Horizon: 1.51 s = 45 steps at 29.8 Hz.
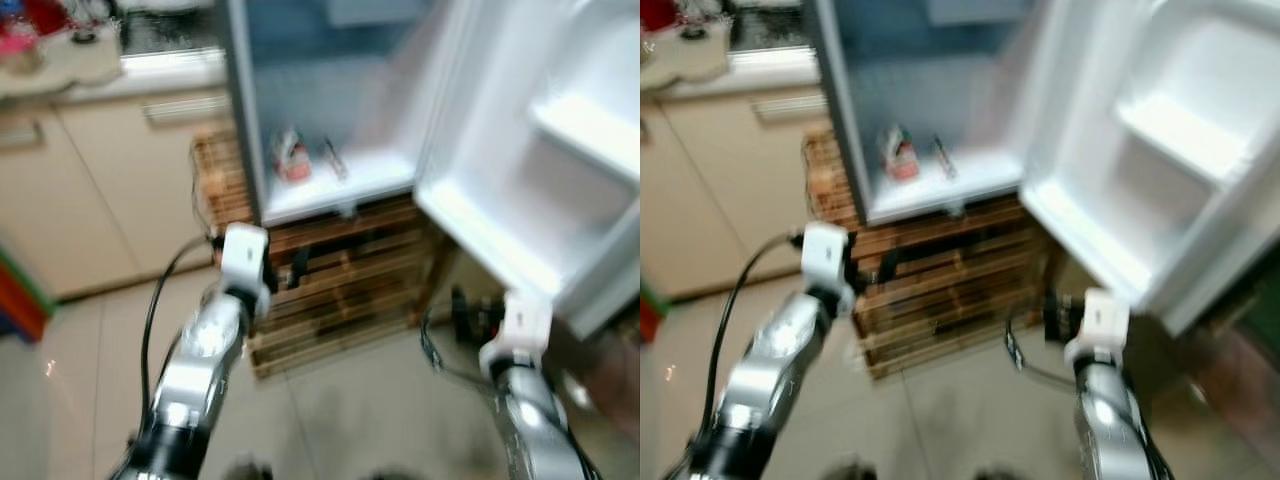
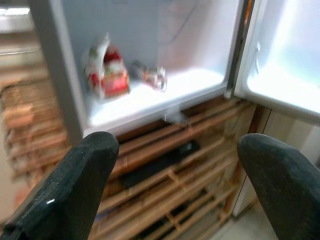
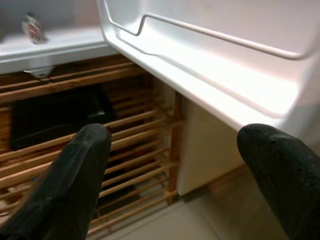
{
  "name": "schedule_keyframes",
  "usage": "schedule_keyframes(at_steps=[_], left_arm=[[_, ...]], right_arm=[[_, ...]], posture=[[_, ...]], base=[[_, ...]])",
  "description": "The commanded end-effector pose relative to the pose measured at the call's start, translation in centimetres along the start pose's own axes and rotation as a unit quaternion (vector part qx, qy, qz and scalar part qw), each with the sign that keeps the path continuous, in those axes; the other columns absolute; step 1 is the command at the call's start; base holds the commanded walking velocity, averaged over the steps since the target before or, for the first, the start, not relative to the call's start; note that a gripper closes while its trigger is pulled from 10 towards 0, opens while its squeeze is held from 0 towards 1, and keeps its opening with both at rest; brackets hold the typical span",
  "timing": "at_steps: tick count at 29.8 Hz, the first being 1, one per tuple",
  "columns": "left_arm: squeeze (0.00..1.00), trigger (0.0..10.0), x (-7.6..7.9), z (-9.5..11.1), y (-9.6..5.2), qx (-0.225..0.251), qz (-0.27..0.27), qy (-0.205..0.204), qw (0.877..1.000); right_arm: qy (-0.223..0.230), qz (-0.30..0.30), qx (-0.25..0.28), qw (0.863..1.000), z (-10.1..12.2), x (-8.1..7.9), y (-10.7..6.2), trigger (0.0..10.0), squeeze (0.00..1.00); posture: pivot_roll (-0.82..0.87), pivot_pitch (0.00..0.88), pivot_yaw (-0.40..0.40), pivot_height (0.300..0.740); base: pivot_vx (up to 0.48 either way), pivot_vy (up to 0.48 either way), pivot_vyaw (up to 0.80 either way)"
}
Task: Restocking fridge
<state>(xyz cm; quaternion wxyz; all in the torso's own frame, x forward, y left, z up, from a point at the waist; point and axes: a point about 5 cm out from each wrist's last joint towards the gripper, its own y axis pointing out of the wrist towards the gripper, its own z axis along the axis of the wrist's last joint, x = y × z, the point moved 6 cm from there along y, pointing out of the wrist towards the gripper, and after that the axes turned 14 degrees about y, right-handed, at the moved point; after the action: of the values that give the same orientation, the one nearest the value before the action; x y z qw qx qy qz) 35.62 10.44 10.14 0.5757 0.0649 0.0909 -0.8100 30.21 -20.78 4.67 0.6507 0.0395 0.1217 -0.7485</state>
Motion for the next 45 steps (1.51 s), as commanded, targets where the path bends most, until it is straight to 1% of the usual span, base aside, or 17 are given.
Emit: schedule_keyframes(at_steps=[1, 5, 6, 8, 11, 14, 15, 17, 20, 21, 25, 30, 45], left_arm=[[0.00, 10.0, 0.5, 0.1, 0.3, -0.001, -0.007, -0.006, 1.000], [0.00, 10.0, 0.7, 0.2, 0.4, 0.003, -0.008, -0.006, 1.000], [0.00, 10.0, 1.0, 1.1, 0.1, 0.035, -0.015, -0.009, 0.999], [0.00, 10.0, 2.0, 2.4, -0.9, 0.075, -0.031, 0.015, 0.997], [0.00, 10.0, 1.5, 2.0, -0.5, 0.062, -0.024, 0.021, 0.998], [0.00, 10.0, 1.2, 2.1, -0.6, 0.068, -0.027, 0.029, 0.997], [0.00, 10.0, 1.0, 2.0, -0.7, 0.070, -0.020, 0.042, 0.996], [0.00, 10.0, 1.2, 0.9, -0.7, 0.043, -0.022, 0.057, 0.997], [0.00, 10.0, 1.2, -0.2, -0.6, 0.017, -0.022, 0.062, 0.998], [0.00, 10.0, 1.3, -0.5, -0.5, 0.010, -0.021, 0.072, 0.997], [0.00, 10.0, 1.7, -0.6, -0.3, 0.010, -0.031, 0.074, 0.997], [0.00, 10.0, 2.0, -0.6, -0.3, 0.013, -0.045, 0.074, 0.996], [0.00, 10.0, 2.1, -0.7, -0.3, 0.013, -0.048, 0.072, 0.996]], right_arm=[[-0.016, 0.011, -0.002, 1.000, -0.1, -0.3, -0.2, 10.0, 0.00], [-0.020, 0.022, -0.009, 1.000, -0.5, -0.8, -0.3, 10.0, 0.00], [-0.019, 0.024, -0.010, 0.999, -0.6, -0.9, -0.4, 10.0, 0.00], [-0.023, 0.042, -0.012, 0.999, -0.7, -1.4, -0.6, 10.0, 0.00], [-0.025, 0.057, -0.016, 0.998, -1.0, -1.9, -0.9, 10.0, 0.00], [-0.027, 0.063, -0.021, 0.997, -1.3, -2.1, -1.2, 10.0, 0.00], [-0.028, 0.064, -0.025, 0.997, -1.5, -2.1, -1.3, 10.0, 0.00], [-0.026, 0.063, -0.029, 0.997, -1.7, -2.0, -1.3, 10.0, 0.00], [-0.032, 0.062, -0.030, 0.997, -1.8, -1.8, -1.3, 10.0, 0.00], [-0.032, 0.062, -0.031, 0.997, -1.8, -1.7, -1.3, 10.0, 0.00], [-0.034, 0.054, -0.036, 0.997, -2.0, -1.4, -1.3, 10.0, 0.00], [-0.031, 0.052, -0.033, 0.998, -2.0, -1.2, -1.1, 10.0, 0.00], [-0.031, 0.052, -0.033, 0.998, -2.0, -1.1, -1.0, 10.0, 0.00]], posture=[[0.03, 0.000, 0.024, 0.740], [0.03, 0.000, 0.022, 0.740], [0.03, 0.000, 0.021, 0.740], [0.03, 0.000, 0.021, 0.740], [0.03, 0.000, 0.021, 0.740], [0.03, 0.000, 0.022, 0.740], [0.02, 0.000, 0.024, 0.740], [0.02, 0.000, 0.026, 0.740], [0.02, 0.000, 0.025, 0.740], [0.02, 0.000, 0.026, 0.740], [0.02, 0.000, 0.025, 0.740], [0.02, 0.000, 0.026, 0.740], [0.02, 0.000, 0.028, 0.740]], base=[[0.000, 0.000, 0.80], [0.000, 0.000, 0.79], [0.000, 0.000, 0.77], [0.480, 0.000, 0.76], [0.110, 0.000, 0.75], [0.000, 0.000, 0.75], [0.000, 0.000, 0.75], [0.000, 0.000, 0.74], [0.000, 0.000, 0.74], [0.000, 0.000, 0.74], [0.000, 0.000, 0.73], [0.000, 0.000, 0.00], [0.000, -0.341, 0.00]])
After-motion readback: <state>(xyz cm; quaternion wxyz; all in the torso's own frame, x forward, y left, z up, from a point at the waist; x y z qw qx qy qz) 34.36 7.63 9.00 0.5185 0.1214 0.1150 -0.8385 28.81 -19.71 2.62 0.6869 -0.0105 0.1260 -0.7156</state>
